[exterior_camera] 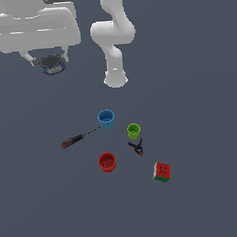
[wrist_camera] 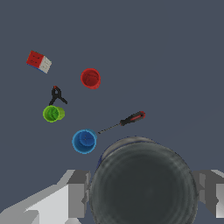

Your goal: Pick up a designated object from a clutter of objects.

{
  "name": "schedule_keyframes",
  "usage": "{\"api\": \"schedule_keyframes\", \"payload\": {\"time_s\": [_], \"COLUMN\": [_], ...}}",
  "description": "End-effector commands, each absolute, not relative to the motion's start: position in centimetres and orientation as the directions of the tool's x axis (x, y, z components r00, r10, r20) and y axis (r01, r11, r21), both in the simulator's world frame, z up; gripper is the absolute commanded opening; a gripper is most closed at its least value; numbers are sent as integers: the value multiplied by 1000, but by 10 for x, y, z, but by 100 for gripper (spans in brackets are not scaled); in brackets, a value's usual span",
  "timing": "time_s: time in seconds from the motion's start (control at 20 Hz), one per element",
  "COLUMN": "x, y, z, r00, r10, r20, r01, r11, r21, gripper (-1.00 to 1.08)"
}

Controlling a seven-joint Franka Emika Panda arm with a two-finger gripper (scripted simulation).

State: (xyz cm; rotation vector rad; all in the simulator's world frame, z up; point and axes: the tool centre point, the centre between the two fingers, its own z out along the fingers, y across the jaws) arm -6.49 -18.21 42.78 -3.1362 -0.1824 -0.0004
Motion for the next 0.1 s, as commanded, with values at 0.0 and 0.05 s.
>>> {"api": "schedule_keyframes", "payload": {"time_s": [0.0, 0.05], "x": [-64, -64], "y": [-182, -182], "z": [428, 428], "r00": [993, 993], "r10": [116, 116], "r20": [0, 0], "r01": [116, 116], "r11": [-993, -993], "r21": [0, 0], "gripper": [-100, -100]}}
